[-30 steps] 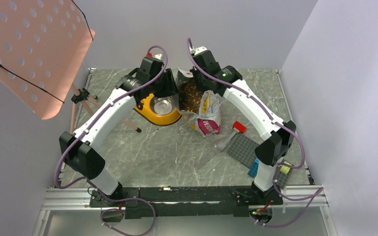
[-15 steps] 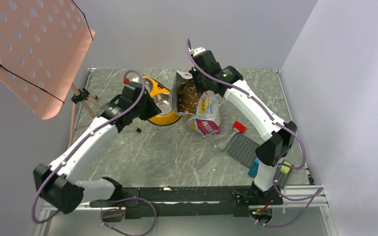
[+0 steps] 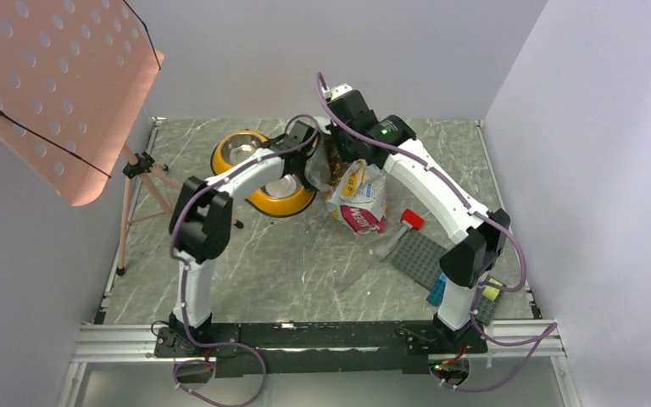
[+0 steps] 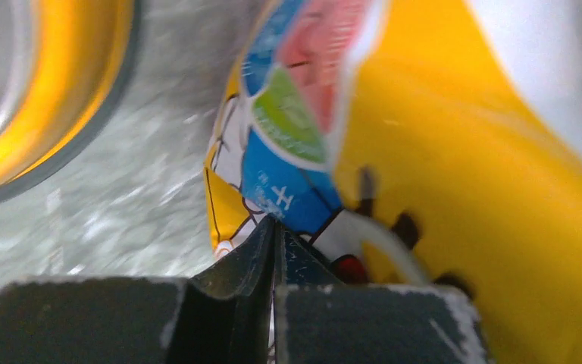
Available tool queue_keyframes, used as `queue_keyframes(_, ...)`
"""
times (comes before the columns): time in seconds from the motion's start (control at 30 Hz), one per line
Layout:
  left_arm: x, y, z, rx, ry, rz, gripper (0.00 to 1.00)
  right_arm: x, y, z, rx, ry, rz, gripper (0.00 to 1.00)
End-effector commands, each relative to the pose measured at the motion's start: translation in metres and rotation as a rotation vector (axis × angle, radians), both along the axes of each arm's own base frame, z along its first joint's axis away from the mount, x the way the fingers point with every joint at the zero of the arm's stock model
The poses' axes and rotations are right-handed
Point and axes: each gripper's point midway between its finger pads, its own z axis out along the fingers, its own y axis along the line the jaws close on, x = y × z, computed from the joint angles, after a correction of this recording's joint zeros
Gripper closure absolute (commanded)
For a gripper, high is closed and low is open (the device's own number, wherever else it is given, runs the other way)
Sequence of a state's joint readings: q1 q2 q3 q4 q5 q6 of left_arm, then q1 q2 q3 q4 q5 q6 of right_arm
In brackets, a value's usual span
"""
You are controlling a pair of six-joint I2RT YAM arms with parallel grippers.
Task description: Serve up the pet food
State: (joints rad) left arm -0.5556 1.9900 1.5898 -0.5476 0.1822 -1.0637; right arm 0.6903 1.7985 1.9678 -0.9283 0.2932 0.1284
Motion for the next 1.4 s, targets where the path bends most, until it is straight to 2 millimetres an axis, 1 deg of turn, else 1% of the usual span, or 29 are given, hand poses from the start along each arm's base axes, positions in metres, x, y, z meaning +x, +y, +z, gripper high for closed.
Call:
queue_keyframes(0.0, 0.052, -0.099, 0.086, -0.328, -0.226, -0.080, 0.92, -0.020, 0.016, 0.080, 0.133, -0.165, 0.070, 1.00)
queue_keyframes(0.03, 0.054, -0.095, 0.081, -0.312, -0.227, -0.071, 0.92, -0.017, 0.014, 0.079, 0.124, -0.168, 0.068, 1.00)
queue_keyframes(0.1, 0.051, -0.076, 0.069, -0.265, -0.226, -0.063, 0.91, -0.011, 0.010, 0.068, 0.116, -0.148, 0.062, 1.00)
queue_keyframes(0.17, 0.037, -0.051, 0.068, -0.244, -0.232, -0.057, 0.91, -0.007, 0.007, 0.057, 0.117, -0.129, 0.061, 1.00)
queue_keyframes(0.2, 0.026, -0.037, 0.062, -0.229, -0.225, -0.049, 0.90, -0.008, 0.008, 0.052, 0.118, -0.126, 0.071, 1.00)
queue_keyframes(0.23, 0.016, -0.023, 0.057, -0.208, -0.221, -0.041, 0.89, -0.010, 0.008, 0.041, 0.111, -0.108, 0.080, 1.00)
queue_keyframes(0.3, -0.006, 0.010, 0.053, -0.165, -0.214, -0.029, 0.84, -0.014, 0.010, 0.035, 0.132, -0.094, 0.100, 1.00)
queue_keyframes(0.33, -0.015, 0.026, 0.058, -0.144, -0.232, -0.025, 0.79, -0.017, 0.013, 0.032, 0.142, -0.082, 0.117, 1.00)
queue_keyframes(0.37, -0.022, 0.043, 0.063, -0.100, -0.270, -0.027, 0.70, -0.021, 0.017, 0.030, 0.157, -0.070, 0.143, 1.00)
queue_keyframes(0.4, -0.030, 0.061, 0.069, -0.050, -0.294, -0.022, 0.61, -0.025, 0.020, 0.027, 0.167, -0.059, 0.169, 1.00)
queue_keyframes(0.47, -0.041, 0.086, 0.091, 0.022, -0.368, -0.029, 0.41, -0.029, 0.024, 0.023, 0.183, -0.046, 0.196, 1.00)
queue_keyframes(0.53, -0.049, 0.094, 0.114, 0.033, -0.433, -0.058, 0.30, -0.031, 0.025, 0.019, 0.183, -0.037, 0.206, 1.00)
queue_keyframes(0.6, -0.054, 0.090, 0.129, -0.006, -0.458, -0.084, 0.21, -0.034, 0.027, 0.016, 0.183, -0.027, 0.236, 1.00)
queue_keyframes(0.67, -0.056, 0.079, 0.133, -0.060, -0.439, -0.101, 0.15, -0.038, 0.029, 0.014, 0.187, -0.020, 0.260, 1.00)
queue_keyframes(0.77, -0.059, 0.064, 0.127, -0.078, -0.403, -0.129, 0.15, -0.041, 0.026, 0.012, 0.203, -0.010, 0.257, 1.00)
queue_keyframes(0.87, -0.065, 0.058, 0.118, -0.024, -0.377, -0.147, 0.16, -0.045, 0.026, 0.015, 0.214, 0.001, 0.266, 1.00)
queue_keyframes(0.93, -0.064, 0.056, 0.109, 0.000, -0.367, -0.147, 0.18, -0.047, 0.025, 0.016, 0.215, 0.000, 0.266, 1.00)
queue_keyframes(0.97, -0.063, 0.055, 0.101, 0.020, -0.359, -0.149, 0.20, -0.047, 0.023, 0.016, 0.213, -0.003, 0.263, 1.00)
queue_keyframes(1.0, -0.060, 0.054, 0.096, 0.031, -0.353, -0.159, 0.25, -0.047, 0.021, 0.016, 0.209, -0.008, 0.257, 1.00)
queue_keyframes(1.03, -0.059, 0.054, 0.091, 0.049, -0.339, -0.178, 0.42, -0.048, 0.018, 0.015, 0.199, -0.010, 0.254, 1.00)
queue_keyframes(1.07, -0.058, 0.058, 0.092, 0.085, -0.327, -0.187, 0.64, -0.047, 0.014, 0.015, 0.182, -0.018, 0.249, 1.00)
queue_keyframes(1.1, -0.058, 0.069, 0.092, 0.145, -0.316, -0.184, 0.80, -0.046, 0.007, 0.016, 0.151, -0.034, 0.231, 1.00)
queue_keyframes(1.13, -0.060, 0.081, 0.095, 0.199, -0.323, -0.170, 0.93, -0.039, -0.009, 0.016, 0.090, -0.064, 0.171, 1.00)
queue_keyframes(1.17, -0.065, 0.090, 0.099, 0.223, -0.338, -0.166, 1.00, -0.035, -0.024, 0.016, 0.032, -0.088, 0.114, 1.00)
queue_keyframes(1.23, -0.073, 0.104, 0.111, 0.230, -0.412, -0.143, 1.00, -0.028, -0.052, 0.021, -0.080, -0.137, 0.020, 1.00)
queue_keyframes(1.27, -0.077, 0.105, 0.109, 0.217, -0.419, -0.149, 1.00, -0.027, -0.059, 0.023, -0.108, -0.150, 0.000, 1.00)
queue_keyframes(1.3, -0.083, 0.105, 0.110, 0.190, -0.414, -0.154, 1.00, -0.028, -0.060, 0.025, -0.107, -0.151, 0.000, 1.00)
queue_keyframes(1.33, -0.087, 0.104, 0.108, 0.175, -0.401, -0.158, 1.00, -0.031, -0.054, 0.026, -0.080, -0.141, 0.024, 1.00)
queue_keyframes(1.37, -0.091, 0.098, 0.108, 0.139, -0.389, -0.169, 0.96, -0.036, -0.046, 0.026, -0.041, -0.124, 0.060, 1.00)
